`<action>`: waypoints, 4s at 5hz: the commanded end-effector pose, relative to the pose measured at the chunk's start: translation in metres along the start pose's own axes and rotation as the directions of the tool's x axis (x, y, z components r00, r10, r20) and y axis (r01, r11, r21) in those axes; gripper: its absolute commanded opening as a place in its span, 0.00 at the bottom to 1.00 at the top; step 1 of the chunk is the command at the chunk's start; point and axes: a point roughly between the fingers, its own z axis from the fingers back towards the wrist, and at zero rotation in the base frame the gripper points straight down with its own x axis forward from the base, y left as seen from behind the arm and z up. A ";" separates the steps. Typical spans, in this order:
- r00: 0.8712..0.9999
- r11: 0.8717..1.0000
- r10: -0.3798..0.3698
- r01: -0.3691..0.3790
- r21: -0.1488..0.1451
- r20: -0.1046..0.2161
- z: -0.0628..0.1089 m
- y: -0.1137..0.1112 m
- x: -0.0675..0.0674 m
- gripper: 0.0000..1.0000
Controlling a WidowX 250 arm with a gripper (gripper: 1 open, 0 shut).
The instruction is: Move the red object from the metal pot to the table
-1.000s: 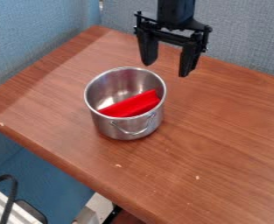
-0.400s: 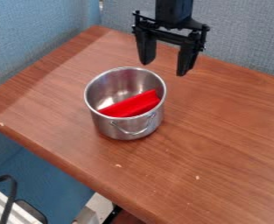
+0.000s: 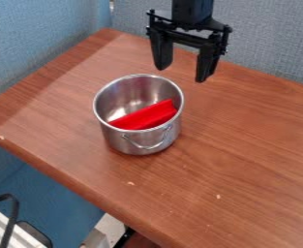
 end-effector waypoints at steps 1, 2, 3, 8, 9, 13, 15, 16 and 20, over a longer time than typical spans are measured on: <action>0.999 1.000 0.002 -0.002 0.004 0.045 0.013 0.001 0.005 1.00; 0.999 1.000 -0.001 0.001 0.003 0.043 0.013 0.001 0.005 1.00; 0.999 1.000 -0.004 0.003 0.003 0.041 0.013 0.000 0.004 1.00; 0.999 0.999 -0.041 0.041 0.003 0.016 0.008 -0.002 0.002 1.00; 0.998 0.998 -0.068 0.068 0.005 -0.008 0.001 -0.001 -0.001 1.00; 0.839 0.838 -0.526 0.539 0.082 -0.143 -0.019 0.029 -0.034 1.00; 0.853 0.846 -0.506 0.520 0.118 -0.129 -0.035 0.038 -0.052 1.00; 0.860 0.853 -0.496 0.508 0.119 -0.115 -0.040 0.042 -0.052 1.00; 0.871 0.865 -0.480 0.490 0.111 -0.103 -0.055 0.049 -0.045 1.00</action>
